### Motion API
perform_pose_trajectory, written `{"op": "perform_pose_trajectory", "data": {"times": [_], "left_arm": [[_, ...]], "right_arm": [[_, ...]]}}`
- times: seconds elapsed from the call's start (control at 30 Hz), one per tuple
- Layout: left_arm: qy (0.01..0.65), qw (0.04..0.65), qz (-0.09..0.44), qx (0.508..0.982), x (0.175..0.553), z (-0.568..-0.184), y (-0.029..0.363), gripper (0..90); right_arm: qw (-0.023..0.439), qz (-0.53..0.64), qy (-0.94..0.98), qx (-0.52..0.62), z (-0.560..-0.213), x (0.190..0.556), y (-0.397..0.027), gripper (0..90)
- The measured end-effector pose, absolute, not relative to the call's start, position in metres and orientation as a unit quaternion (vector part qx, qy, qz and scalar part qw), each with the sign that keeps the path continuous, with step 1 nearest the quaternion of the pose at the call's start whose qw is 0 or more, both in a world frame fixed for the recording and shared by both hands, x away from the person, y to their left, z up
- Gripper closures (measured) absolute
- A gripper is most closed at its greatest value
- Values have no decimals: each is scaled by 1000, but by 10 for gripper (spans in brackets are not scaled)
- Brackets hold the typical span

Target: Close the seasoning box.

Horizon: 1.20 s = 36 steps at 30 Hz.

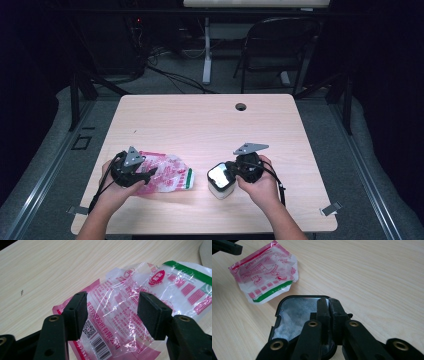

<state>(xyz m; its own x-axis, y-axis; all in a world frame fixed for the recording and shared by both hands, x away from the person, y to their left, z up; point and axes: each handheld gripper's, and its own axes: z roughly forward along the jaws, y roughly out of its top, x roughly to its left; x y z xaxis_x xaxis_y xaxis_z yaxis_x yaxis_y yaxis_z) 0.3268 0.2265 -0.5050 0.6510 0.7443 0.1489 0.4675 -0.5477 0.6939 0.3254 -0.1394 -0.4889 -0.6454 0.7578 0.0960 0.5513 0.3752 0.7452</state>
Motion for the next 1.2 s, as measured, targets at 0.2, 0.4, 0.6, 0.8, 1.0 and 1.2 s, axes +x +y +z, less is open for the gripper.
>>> {"op": "perform_pose_trajectory", "data": {"times": [0.2,0.4,0.6,0.8,1.0,1.2], "left_arm": [[357,317,218,851,327,-505,227,411],[358,316,219,851,327,-506,228,411],[358,314,219,852,328,-506,229,410],[359,316,218,850,328,-506,229,410],[363,315,217,850,329,-508,230,410],[364,314,215,850,329,-508,231,409]], "right_arm": [[133,390,819,400,-488,325,-140,864],[132,389,819,400,-487,326,-142,848],[135,394,814,405,-485,327,-147,796],[130,397,808,416,-485,330,-152,694],[130,398,801,428,-484,334,-160,576],[134,395,791,448,-485,340,-175,493]]}}
